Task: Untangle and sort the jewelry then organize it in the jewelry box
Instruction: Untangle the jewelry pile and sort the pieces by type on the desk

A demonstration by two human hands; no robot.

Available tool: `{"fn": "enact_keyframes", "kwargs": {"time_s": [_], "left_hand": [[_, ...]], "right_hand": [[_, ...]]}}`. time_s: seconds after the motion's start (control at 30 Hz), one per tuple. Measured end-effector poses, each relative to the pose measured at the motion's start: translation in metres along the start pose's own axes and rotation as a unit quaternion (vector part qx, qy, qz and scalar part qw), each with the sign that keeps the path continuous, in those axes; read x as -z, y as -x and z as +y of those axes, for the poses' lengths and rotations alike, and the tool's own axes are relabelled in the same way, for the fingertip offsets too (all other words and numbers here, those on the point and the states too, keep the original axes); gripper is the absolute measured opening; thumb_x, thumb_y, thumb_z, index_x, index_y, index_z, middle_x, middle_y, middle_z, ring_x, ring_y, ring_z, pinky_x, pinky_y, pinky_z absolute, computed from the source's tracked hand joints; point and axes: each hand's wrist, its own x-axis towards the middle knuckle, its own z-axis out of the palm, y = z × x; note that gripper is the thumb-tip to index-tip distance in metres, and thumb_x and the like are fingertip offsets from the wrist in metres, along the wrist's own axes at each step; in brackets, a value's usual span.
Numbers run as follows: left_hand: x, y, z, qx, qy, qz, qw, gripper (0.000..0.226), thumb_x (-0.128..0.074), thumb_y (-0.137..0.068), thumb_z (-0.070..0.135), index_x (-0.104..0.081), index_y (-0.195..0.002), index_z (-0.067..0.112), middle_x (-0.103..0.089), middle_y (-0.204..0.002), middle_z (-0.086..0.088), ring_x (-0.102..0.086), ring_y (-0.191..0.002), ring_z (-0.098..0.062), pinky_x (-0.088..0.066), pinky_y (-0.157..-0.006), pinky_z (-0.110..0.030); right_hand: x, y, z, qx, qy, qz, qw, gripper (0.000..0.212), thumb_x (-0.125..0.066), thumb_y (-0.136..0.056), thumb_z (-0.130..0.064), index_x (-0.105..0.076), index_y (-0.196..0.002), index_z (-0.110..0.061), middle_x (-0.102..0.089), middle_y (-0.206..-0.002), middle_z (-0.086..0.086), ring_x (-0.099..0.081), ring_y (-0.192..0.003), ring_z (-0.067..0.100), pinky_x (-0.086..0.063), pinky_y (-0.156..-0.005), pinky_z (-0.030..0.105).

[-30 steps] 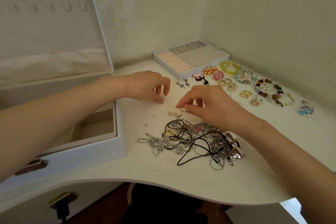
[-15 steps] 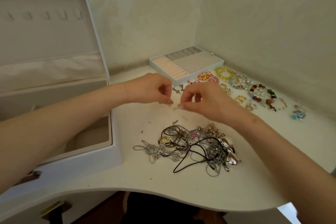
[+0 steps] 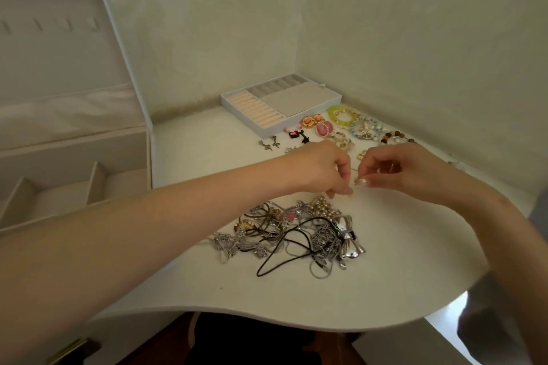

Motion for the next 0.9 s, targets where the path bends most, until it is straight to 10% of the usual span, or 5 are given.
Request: {"fn": "enact_keyframes", "kwargs": {"time_s": [0.33, 0.9], "left_hand": [[-0.003, -0.009, -0.008, 0.098, -0.033, 0.043, 0.994, 0.006, -0.067, -0.084, 0.018, -0.065, -0.079, 0.014, -0.057, -0.063, 0.004, -0.061, -0.081, -0.019, -0.048, -0.082, -0.031], [0.019, 0.0, -0.006, 0.07, -0.14, 0.059, 0.986, 0.015, -0.066, -0.086, 0.034, -0.062, -0.077, 0.023, -0.056, -0.061, 0.01, -0.055, -0.069, -0.01, -0.043, -0.067, -0.025]], "right_hand": [[-0.014, -0.014, 0.002, -0.011, 0.05, -0.021, 0.998, 0.013, -0.071, -0.082, -0.021, -0.065, -0.073, -0.03, -0.052, -0.065, -0.007, -0.041, -0.057, 0.004, -0.035, -0.06, 0.02], [-0.017, -0.011, -0.01, 0.007, 0.034, 0.046, 0.998, 0.011, -0.075, -0.079, -0.023, -0.07, -0.078, -0.033, -0.05, -0.055, -0.012, -0.046, -0.055, -0.002, -0.032, -0.055, 0.011]]}}
